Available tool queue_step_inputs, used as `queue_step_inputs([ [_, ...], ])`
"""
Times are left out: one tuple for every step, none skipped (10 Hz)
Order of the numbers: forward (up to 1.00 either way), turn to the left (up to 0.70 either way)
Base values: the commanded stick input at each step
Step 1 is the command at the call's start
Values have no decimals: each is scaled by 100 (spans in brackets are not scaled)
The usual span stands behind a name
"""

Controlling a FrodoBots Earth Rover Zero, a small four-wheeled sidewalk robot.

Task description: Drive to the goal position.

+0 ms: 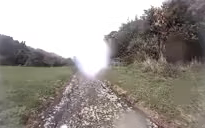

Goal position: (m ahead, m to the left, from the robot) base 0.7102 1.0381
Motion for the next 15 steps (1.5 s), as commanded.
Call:
queue_step_inputs([
  [70, 0],
  [70, 0],
  [70, 0],
  [70, 0],
  [70, 5],
  [70, 22],
  [70, 35],
  [70, 35],
  [70, 15],
  [70, 0],
  [70, 0],
  [70, 0],
  [70, 0],
  [70, 0],
  [70, 0],
])
